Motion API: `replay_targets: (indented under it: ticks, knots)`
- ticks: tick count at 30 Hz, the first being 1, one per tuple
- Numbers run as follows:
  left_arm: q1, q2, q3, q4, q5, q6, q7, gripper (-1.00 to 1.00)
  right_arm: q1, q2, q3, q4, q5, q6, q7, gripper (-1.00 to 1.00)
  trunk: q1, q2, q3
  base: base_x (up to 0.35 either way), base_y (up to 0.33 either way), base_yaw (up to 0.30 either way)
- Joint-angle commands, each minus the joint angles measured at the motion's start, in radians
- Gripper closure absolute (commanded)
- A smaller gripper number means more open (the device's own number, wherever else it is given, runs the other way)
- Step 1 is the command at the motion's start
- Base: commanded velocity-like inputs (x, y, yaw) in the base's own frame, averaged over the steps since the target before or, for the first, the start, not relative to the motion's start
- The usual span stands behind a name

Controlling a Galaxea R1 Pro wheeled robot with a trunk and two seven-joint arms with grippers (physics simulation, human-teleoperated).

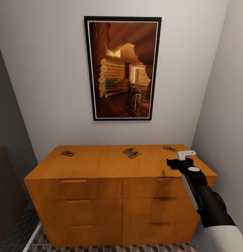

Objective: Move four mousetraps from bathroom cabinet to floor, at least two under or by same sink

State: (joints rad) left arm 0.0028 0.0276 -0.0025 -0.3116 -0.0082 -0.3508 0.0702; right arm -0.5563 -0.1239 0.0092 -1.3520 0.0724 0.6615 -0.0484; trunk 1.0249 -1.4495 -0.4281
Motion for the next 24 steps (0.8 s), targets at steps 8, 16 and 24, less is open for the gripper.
replay_targets:
  ticks: [8, 16, 24]
  knots:
    - [0.0, 0.0, -0.001, -0.001, 0.0, -0.009, 0.003, -1.0, -0.001, 0.0, 0.001, 0.002, 0.007, 0.006, 0.001, -1.0, 0.0, -0.001, -0.001, 0.019, -0.028, 0.0]
    - [0.0, 0.0, -0.001, 0.003, 0.0, -0.037, 0.003, -1.0, -0.001, 0.001, 0.002, 0.005, 0.007, 0.006, 0.001, -1.0, 0.0, -0.001, -0.001, 0.001, -0.002, 0.0]
    - [0.0, 0.0, -0.001, 0.004, 0.0, -0.04, 0.003, -1.0, -0.001, 0.001, 0.002, 0.013, 0.007, 0.005, 0.001, -1.0, 0.0, -0.001, -0.001, 0.075, -0.079, 0.0]
